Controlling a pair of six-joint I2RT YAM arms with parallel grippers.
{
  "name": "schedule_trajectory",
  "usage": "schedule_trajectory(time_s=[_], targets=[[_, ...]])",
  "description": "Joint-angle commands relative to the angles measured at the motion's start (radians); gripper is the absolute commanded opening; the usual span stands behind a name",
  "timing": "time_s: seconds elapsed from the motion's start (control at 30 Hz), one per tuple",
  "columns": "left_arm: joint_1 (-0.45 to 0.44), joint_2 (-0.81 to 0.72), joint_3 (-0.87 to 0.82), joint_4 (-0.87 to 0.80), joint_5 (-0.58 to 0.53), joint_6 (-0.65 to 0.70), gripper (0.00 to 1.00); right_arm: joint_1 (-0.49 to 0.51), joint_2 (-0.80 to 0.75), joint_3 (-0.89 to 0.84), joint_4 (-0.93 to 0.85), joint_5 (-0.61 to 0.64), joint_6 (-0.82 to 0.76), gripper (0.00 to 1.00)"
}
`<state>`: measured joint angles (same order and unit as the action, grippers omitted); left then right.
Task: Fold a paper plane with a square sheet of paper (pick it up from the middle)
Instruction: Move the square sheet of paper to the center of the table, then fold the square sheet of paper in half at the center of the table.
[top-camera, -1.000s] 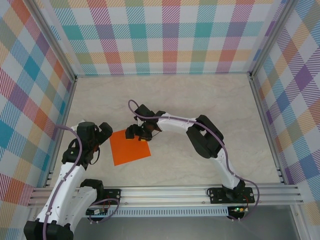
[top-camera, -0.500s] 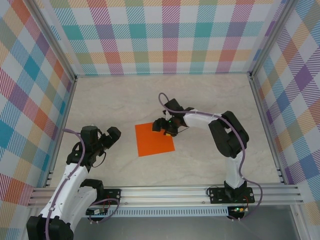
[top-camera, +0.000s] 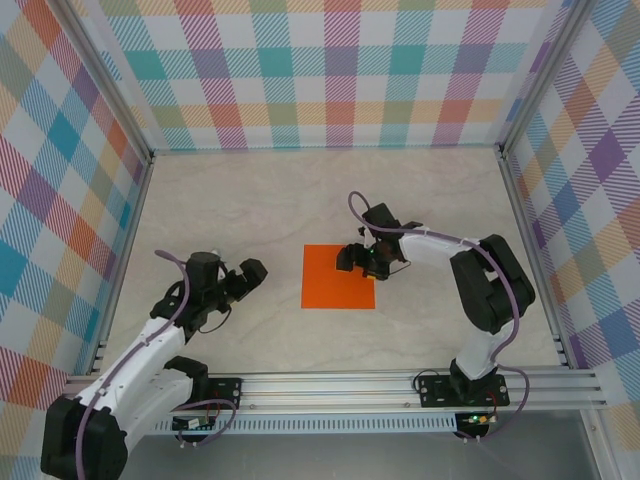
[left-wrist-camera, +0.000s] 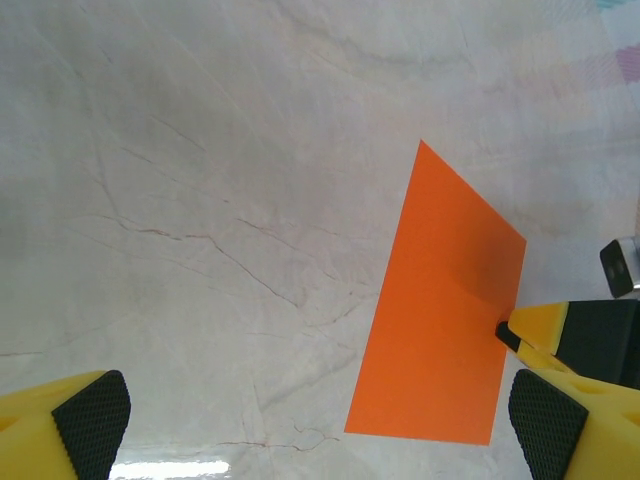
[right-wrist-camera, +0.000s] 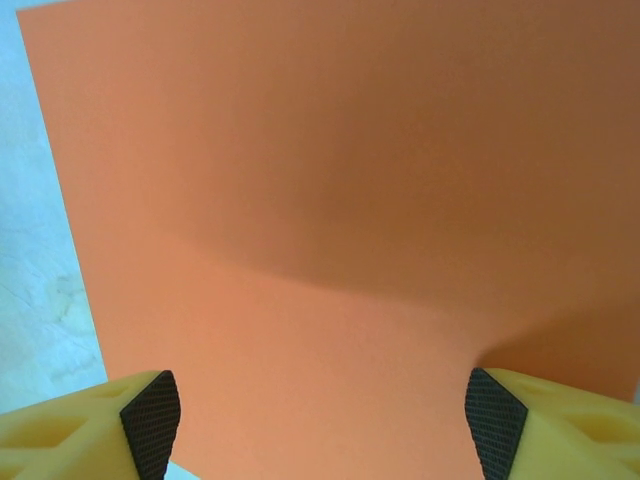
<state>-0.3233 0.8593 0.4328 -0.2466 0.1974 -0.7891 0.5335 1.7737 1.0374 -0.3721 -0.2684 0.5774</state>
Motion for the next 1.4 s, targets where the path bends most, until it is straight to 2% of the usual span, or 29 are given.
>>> schedule_trajectory(time_s=[0.0, 0.07, 0.13, 0.37, 0.5, 0.8, 0.97, 1.13, 1.37], targets=[[-0.044, 0.035, 0.022, 0.056, -0.040, 0.046, 1.00, 0.000, -0.069, 0.029, -0.063, 0.004, -0.054, 0.81], [-0.046, 0.047, 0.024, 0.067, -0.051, 0.073, 1.00, 0.017, -0.087, 0.031, -0.078, 0.014, -0.046, 0.86], [-0.046, 0.059, 0.025, 0.079, -0.061, 0.096, 1.00, 0.052, -0.091, 0.037, -0.110, 0.075, -0.035, 0.87], [-0.046, 0.076, 0.021, 0.101, -0.051, 0.183, 1.00, 0.168, -0.050, 0.068, -0.211, 0.296, 0.066, 0.88], [-0.046, 0.049, -0.017, 0.152, -0.062, 0.196, 1.00, 0.199, 0.001, 0.107, -0.232, 0.323, 0.091, 0.88], [-0.046, 0.010, -0.023, 0.115, -0.152, 0.206, 1.00, 0.209, 0.143, 0.197, -0.253, 0.316, 0.086, 0.86], [-0.046, 0.029, -0.025, 0.132, -0.136, 0.207, 1.00, 0.209, 0.187, 0.199, -0.267, 0.311, 0.072, 0.86], [-0.046, 0.054, -0.023, 0.145, -0.113, 0.222, 1.00, 0.212, 0.192, 0.205, -0.305, 0.330, 0.038, 0.83], [-0.046, 0.104, -0.015, 0.202, -0.090, 0.239, 1.00, 0.229, 0.123, 0.297, -0.432, 0.458, 0.015, 0.86]])
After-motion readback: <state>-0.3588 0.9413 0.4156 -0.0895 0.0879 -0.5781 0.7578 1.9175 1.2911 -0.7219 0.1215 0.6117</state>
